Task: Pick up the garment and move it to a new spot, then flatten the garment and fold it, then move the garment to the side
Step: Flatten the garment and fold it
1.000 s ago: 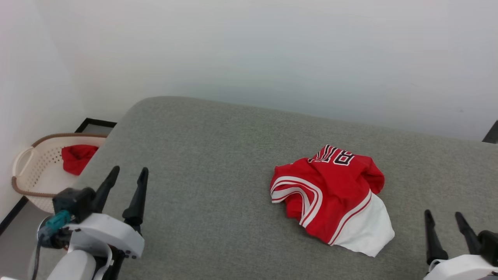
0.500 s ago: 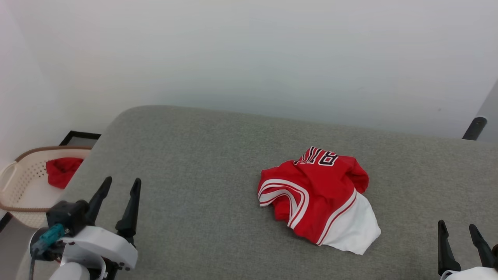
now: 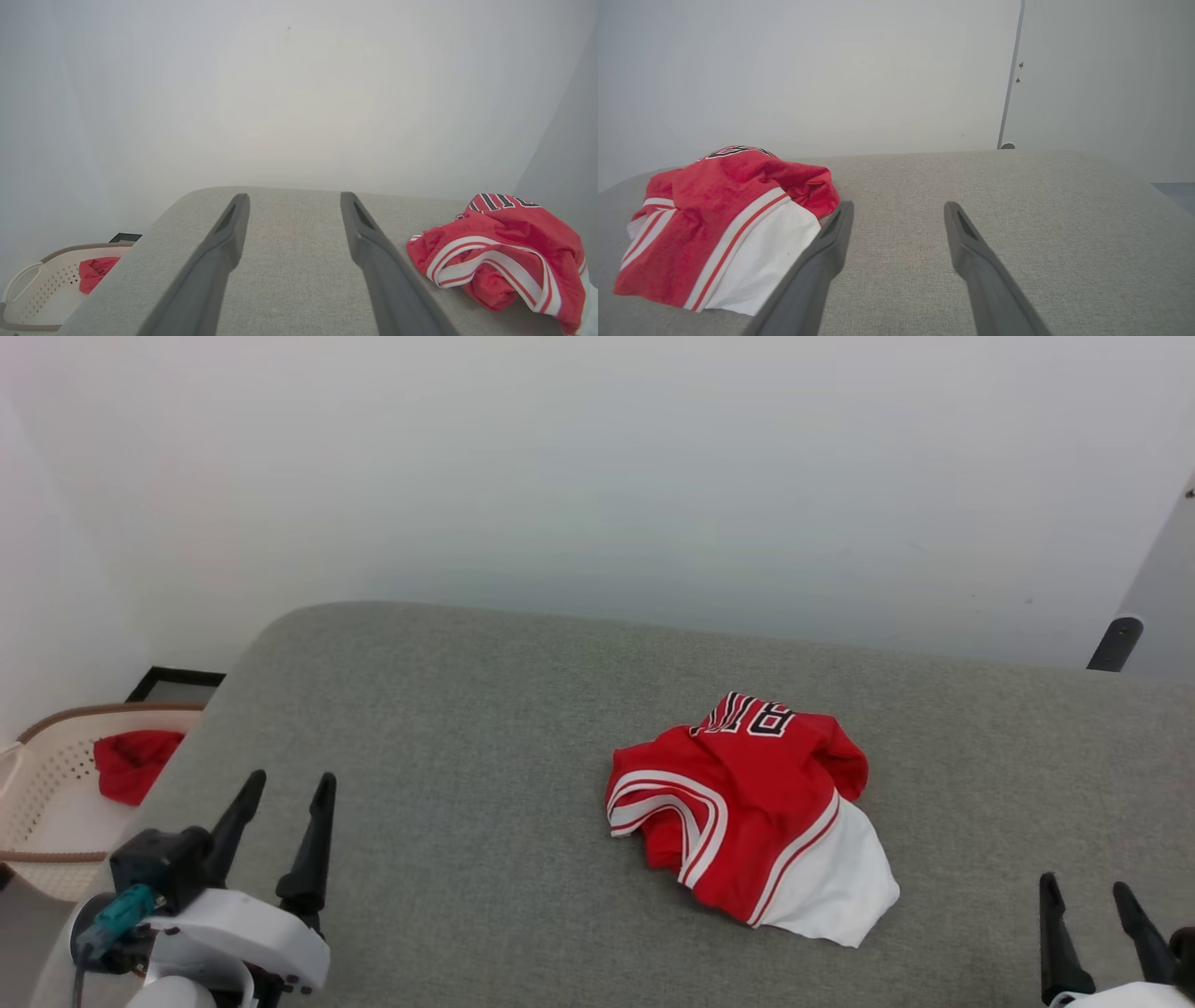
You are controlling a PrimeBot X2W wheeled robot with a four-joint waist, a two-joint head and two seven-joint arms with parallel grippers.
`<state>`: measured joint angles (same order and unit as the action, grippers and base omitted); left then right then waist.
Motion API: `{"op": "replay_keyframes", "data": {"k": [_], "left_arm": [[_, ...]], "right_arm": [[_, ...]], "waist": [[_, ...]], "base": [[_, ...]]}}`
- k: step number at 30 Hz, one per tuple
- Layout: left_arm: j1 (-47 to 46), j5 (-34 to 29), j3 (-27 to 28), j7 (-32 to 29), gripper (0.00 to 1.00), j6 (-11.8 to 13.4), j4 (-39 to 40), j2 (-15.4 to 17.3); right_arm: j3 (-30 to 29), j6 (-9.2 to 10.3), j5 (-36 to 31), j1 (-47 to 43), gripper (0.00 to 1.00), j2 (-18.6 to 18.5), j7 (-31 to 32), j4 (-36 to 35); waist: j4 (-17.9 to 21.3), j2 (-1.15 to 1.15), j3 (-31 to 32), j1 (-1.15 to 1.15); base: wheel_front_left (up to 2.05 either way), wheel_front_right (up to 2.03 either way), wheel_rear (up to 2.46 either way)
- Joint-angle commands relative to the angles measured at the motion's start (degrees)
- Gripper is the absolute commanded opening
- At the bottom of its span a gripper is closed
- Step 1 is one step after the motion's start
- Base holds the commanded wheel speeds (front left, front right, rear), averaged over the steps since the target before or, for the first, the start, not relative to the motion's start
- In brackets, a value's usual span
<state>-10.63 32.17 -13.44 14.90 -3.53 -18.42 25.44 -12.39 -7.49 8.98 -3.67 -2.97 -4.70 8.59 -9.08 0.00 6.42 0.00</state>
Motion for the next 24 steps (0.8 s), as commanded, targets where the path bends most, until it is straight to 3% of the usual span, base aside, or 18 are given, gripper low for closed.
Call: {"op": "replay_keyframes", "data": {"k": [1, 13, 24], "left_arm": [[0.30, -0.49, 0.42, 0.30, 1.00, 0.61, -0.20, 0.11], [-0.53, -0.38, 1.38, 0.21, 1.00, 2.11, -1.71, 0.42], [-2.58, -1.11, 0.18, 0.28, 1.00, 1.79, -2.19, -2.13]], "right_arm": [[0.72, 0.00, 0.29, -0.36, 1.00, 0.14, 0.51, 0.14], [4.33, 0.00, 0.21, 2.20, 1.00, 0.12, 10.93, 2.54], [2.40, 0.00, -1.02, 6.38, 1.00, 0.08, 24.75, 5.99]], "waist": [[-0.59, 0.00, -0.05, 0.00], [-7.24, 0.00, -1.31, 0.00], [-12.06, 0.00, -6.16, 0.00]], "base": [[0.00, 0.00, 0.00], [0.00, 0.00, 0.00], [0.00, 0.00, 0.00]]}}
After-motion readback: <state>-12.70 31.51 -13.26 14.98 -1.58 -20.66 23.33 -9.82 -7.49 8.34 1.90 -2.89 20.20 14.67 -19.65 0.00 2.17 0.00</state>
